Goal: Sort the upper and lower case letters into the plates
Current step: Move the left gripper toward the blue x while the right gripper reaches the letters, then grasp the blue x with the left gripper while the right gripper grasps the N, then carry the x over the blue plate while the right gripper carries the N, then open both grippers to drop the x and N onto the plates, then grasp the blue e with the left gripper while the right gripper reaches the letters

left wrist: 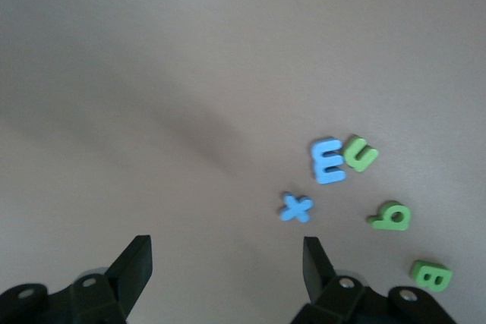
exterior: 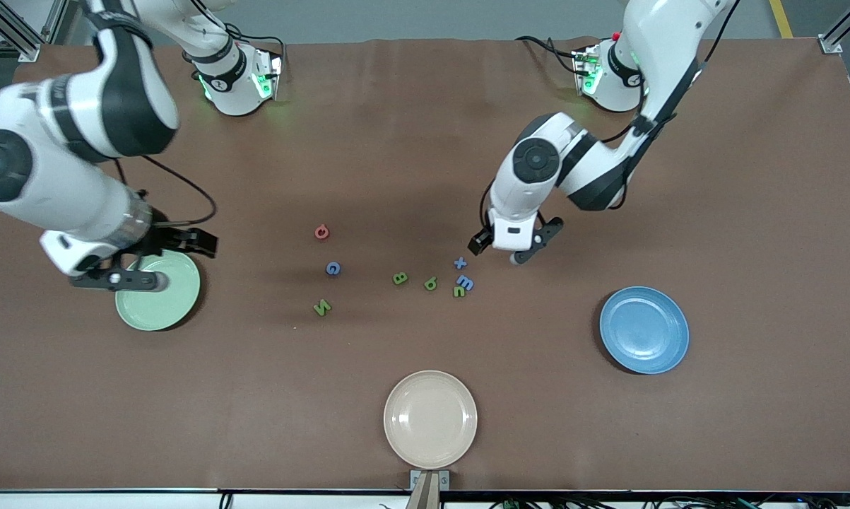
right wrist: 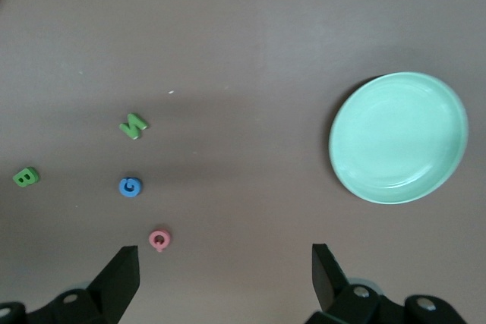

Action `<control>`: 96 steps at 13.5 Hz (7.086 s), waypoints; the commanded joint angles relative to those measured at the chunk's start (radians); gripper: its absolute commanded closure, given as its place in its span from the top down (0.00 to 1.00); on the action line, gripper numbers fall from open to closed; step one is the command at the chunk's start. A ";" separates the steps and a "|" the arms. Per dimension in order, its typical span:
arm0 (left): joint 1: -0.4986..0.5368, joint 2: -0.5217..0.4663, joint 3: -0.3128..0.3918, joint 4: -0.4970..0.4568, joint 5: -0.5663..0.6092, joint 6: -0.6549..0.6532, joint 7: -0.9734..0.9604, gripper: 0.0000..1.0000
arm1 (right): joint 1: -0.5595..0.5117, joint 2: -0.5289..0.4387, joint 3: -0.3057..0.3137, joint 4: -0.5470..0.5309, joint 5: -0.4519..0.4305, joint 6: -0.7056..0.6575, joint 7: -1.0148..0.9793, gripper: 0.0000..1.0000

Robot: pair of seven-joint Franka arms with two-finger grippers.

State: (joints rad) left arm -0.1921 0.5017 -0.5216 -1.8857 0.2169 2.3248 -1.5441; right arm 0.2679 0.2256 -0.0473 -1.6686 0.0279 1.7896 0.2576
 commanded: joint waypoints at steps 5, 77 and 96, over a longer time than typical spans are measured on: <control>-0.081 0.231 0.009 0.221 0.096 -0.015 -0.040 0.71 | 0.120 0.116 -0.008 -0.140 0.122 0.282 0.035 1.00; -0.015 0.376 -0.014 0.401 0.237 -0.133 -0.192 1.00 | -0.406 0.175 -0.013 -0.508 -0.003 0.792 -0.745 0.87; -0.070 0.411 0.022 0.407 0.231 -0.102 -0.358 0.70 | 0.402 0.398 -0.006 -0.096 0.014 0.594 1.336 0.98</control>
State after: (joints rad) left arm -0.2401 0.8973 -0.5059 -1.4970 0.4489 2.2050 -1.8818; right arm 0.6555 0.5356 -0.0422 -1.8727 0.0384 2.3941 1.4791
